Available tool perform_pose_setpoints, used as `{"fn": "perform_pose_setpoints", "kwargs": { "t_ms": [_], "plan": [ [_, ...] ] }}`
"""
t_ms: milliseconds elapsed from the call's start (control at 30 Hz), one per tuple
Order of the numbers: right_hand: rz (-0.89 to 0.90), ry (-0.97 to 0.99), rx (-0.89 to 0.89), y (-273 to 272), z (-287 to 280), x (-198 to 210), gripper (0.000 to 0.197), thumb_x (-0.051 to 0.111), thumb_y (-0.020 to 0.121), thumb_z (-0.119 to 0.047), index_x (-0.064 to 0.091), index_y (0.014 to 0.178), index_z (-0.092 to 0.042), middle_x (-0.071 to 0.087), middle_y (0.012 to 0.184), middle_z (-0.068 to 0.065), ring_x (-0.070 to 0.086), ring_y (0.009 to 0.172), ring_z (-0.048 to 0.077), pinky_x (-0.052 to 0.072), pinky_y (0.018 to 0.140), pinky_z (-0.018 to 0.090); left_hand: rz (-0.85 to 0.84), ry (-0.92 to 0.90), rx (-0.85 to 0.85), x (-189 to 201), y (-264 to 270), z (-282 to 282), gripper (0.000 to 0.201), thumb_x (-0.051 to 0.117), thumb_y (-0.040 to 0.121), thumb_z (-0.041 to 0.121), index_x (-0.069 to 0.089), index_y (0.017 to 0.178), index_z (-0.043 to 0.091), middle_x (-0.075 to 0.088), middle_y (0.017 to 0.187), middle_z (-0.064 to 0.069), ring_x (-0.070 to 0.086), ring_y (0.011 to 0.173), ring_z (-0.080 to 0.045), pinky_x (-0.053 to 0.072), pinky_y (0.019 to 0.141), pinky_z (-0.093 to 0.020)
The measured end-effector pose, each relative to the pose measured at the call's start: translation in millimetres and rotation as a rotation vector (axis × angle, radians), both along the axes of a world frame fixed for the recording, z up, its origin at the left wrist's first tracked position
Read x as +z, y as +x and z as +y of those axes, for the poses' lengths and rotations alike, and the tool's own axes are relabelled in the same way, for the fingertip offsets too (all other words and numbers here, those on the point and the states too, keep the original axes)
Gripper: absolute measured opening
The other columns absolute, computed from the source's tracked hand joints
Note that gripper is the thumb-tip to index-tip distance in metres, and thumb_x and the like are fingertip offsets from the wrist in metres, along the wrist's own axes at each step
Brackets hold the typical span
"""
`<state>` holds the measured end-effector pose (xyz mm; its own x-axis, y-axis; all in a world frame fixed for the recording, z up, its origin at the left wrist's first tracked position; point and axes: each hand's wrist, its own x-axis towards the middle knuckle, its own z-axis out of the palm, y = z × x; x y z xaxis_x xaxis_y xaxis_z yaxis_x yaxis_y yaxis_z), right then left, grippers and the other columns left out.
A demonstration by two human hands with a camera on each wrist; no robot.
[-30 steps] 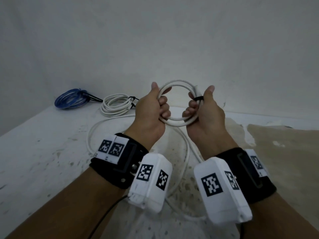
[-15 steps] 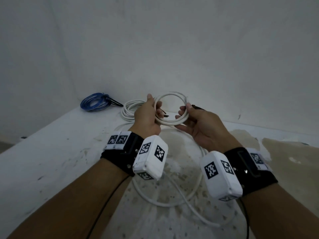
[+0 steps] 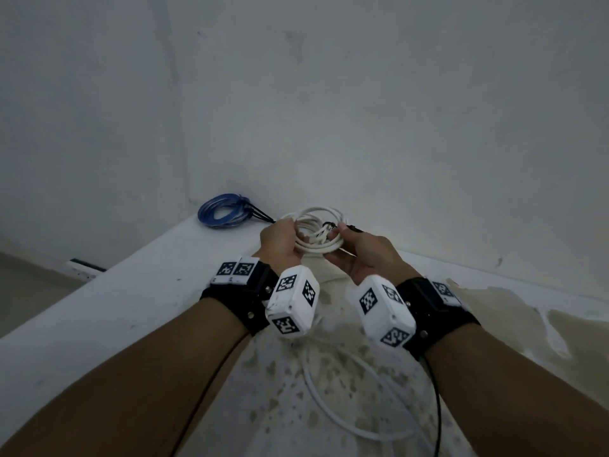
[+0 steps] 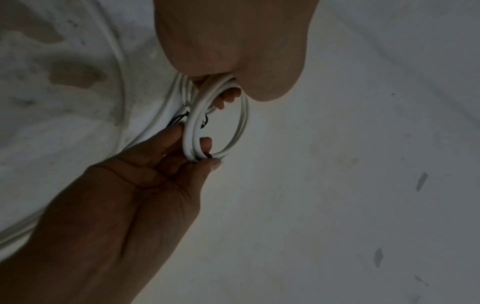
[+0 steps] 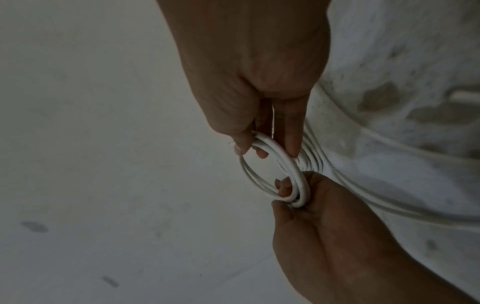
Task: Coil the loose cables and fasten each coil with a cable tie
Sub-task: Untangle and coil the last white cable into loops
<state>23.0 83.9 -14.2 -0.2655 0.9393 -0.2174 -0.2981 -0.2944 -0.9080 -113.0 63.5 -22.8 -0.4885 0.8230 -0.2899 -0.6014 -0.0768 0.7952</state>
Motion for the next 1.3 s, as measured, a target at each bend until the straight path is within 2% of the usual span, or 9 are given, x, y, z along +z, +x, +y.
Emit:
{"fn": "perform_pose_setpoints", "kwargs": {
  "t_ms": [233,400,567,633,733,933,1000,1133,1300],
  "plan": [
    [-0.048,0.006,-0.043,-50.2,62.2,12.0,0.03,0.06,0.098,-0.012,0.061,0.073,0.006,0.065,0.068,0.018,0.067,0.055,0.027,0.059,0.049,0.036,0.071,-0.057,-0.2,11.1,-37.9,7.7,0.014,0.056,0.097,0.025,0.061,0.096,0.011,0.058,0.094,-0.006,0.057,0.088,-0.019,0.046,0.077,-0.031],
    [-0.309,0.041,-0.018,-77.1,78.5,-7.2,0.02,0.064,0.095,-0.013,0.066,0.085,0.004,0.07,0.087,0.023,0.068,0.068,0.031,0.058,0.052,0.035,0.229,-0.196,-0.212,-8.2,-54.1,-3.4,0.003,0.061,0.093,0.018,0.06,0.093,0.015,0.056,0.097,-0.003,0.057,0.095,-0.019,0.048,0.088,-0.033],
    [-0.23,0.079,-0.144,-79.5,82.7,-6.8,0.023,0.062,0.097,-0.014,0.065,0.1,0.008,0.072,0.084,0.022,0.071,0.076,0.036,0.058,0.066,0.04,0.23,-0.202,-0.201,-16.5,-61.3,-5.1,0.011,0.061,0.092,0.019,0.058,0.102,0.018,0.054,0.115,-0.005,0.057,0.109,-0.022,0.048,0.094,-0.034],
    [-0.421,0.186,-0.12,-70.6,85.5,-4.5,0.041,0.061,0.097,-0.027,0.056,0.125,0.003,0.071,0.103,0.017,0.069,0.094,0.035,0.051,0.073,0.033,0.215,-0.2,-0.205,-17.6,-61.0,-5.4,0.008,0.061,0.091,0.016,0.059,0.099,0.017,0.056,0.111,-0.006,0.058,0.106,-0.022,0.048,0.092,-0.034],
    [-0.942,0.475,-0.19,-57.2,84.8,-21.0,0.038,0.049,0.101,-0.026,0.052,0.133,-0.006,0.07,0.109,0.012,0.066,0.096,0.033,0.043,0.071,0.031,0.241,-0.214,-0.205,-16.1,-60.6,-5.3,0.004,0.062,0.09,0.016,0.059,0.089,0.018,0.057,0.103,-0.004,0.057,0.097,-0.019,0.048,0.088,-0.032],
    [-0.788,0.421,-0.076,-44.7,81.0,-30.4,0.049,0.055,0.095,-0.035,0.049,0.137,-0.009,0.07,0.106,0.012,0.068,0.092,0.032,0.049,0.072,0.031,0.317,-0.233,-0.211,-13.6,-61.9,-7.0,0.013,0.061,0.091,0.018,0.061,0.103,0.015,0.057,0.109,-0.005,0.056,0.098,-0.019,0.047,0.091,-0.033],
    [-0.676,0.308,-0.154,-42.6,80.0,-27.0,0.052,0.058,0.088,-0.041,0.057,0.129,-0.009,0.069,0.107,0.011,0.069,0.096,0.031,0.057,0.077,0.036,0.347,-0.238,-0.2,-10.9,-58.8,-12.2,0.017,0.059,0.093,0.018,0.059,0.109,0.013,0.057,0.111,-0.006,0.055,0.104,-0.02,0.045,0.093,-0.034],
    [-0.79,0.284,-0.123,-3.7,58.8,-22.3,0.014,0.065,0.087,-0.026,0.059,0.083,-0.014,0.061,0.091,0.009,0.064,0.079,0.026,0.056,0.067,0.032,0.544,-0.23,-0.219,-6.5,-46.9,-23.7,0.011,0.058,0.093,0.014,0.057,0.083,0.012,0.056,0.088,-0.004,0.051,0.084,-0.018,0.041,0.072,-0.03],
    [-1.413,0.41,-0.015,85.8,16.0,-17.7,0.045,0.069,0.084,-0.042,0.056,0.059,-0.008,0.06,0.058,0.004,0.061,0.045,0.018,0.046,0.045,0.02,1.412,-0.235,-0.699,-25.3,-28.9,-57.0,0.027,0.066,0.091,0.033,0.072,0.101,0.008,0.07,0.101,-0.005,0.064,0.095,-0.021,0.051,0.084,-0.035]
  ]
}}
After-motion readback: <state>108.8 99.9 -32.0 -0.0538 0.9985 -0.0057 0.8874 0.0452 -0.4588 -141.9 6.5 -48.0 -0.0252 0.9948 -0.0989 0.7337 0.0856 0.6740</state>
